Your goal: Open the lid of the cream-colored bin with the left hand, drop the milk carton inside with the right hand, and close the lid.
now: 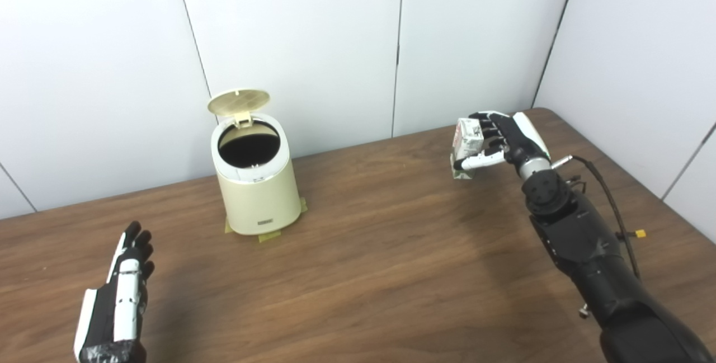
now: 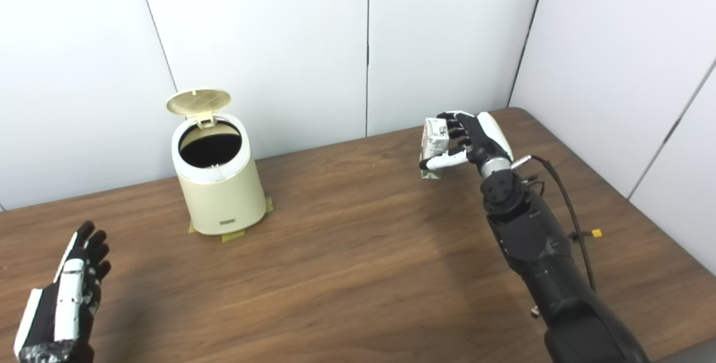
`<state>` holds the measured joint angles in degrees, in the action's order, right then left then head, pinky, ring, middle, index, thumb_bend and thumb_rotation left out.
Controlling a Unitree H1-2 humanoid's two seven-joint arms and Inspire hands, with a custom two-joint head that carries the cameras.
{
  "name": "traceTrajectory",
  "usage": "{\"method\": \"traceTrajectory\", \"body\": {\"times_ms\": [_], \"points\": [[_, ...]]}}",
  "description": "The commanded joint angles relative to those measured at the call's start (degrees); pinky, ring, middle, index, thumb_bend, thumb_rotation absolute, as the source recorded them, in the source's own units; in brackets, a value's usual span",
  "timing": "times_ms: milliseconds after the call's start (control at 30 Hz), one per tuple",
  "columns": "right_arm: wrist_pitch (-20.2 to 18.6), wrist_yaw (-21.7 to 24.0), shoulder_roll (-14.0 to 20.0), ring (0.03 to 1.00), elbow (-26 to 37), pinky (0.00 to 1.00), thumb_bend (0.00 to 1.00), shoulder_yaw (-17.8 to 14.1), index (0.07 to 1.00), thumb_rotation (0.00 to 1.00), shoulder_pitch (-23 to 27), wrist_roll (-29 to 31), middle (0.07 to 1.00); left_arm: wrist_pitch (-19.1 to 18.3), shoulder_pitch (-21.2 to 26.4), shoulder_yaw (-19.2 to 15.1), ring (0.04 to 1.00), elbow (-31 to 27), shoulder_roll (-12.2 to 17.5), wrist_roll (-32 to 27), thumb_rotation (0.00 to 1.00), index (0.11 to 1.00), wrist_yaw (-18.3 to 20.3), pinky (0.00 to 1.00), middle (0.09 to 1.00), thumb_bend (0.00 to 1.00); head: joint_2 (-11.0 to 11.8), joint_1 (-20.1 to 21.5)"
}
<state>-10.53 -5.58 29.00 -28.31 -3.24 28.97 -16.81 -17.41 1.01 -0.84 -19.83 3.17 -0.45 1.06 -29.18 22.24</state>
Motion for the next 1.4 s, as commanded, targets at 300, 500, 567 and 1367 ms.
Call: {"method": "traceTrajectory", "body": {"times_ms": [300, 500, 567, 1367], "points": [[4.6, -1.9, 1.6, 0.631, 0.9, 0.63, 0.86, -0.1, 0.712, 0.00, 3.2, -0.7, 0.668, 0.6, 0.7, 0.3, 0.990, -2.3, 0.1, -0.5, 1.00, 1.000, 0.8, 1.00, 0.977, 0.24, -0.7, -0.4], [7.7, -5.7, 1.5, 0.470, -4.1, 0.51, 0.56, -0.5, 0.573, 0.00, 4.0, -0.9, 0.484, -0.2, 0.5, 0.2, 0.993, -2.9, 0.1, -0.1, 1.00, 1.000, 1.0, 1.00, 0.976, 0.24, -1.2, -0.4], [7.9, -6.1, 1.5, 0.432, -4.4, 0.47, 0.53, -0.4, 0.549, 0.00, 4.0, -0.8, 0.471, -0.5, 0.5, 0.2, 0.995, -3.0, 0.0, 0.1, 1.00, 1.000, 1.0, 1.00, 0.978, 0.24, -1.4, -0.5], [10.4, -9.5, -0.2, 0.365, 8.2, 0.31, 0.51, -0.9, 0.535, 0.00, 0.3, -2.5, 0.489, 0.0, 0.5, 0.9, 0.984, -1.9, 0.2, 0.9, 1.00, 1.000, 1.4, 1.00, 0.975, 0.30, -2.3, -5.0]]}}
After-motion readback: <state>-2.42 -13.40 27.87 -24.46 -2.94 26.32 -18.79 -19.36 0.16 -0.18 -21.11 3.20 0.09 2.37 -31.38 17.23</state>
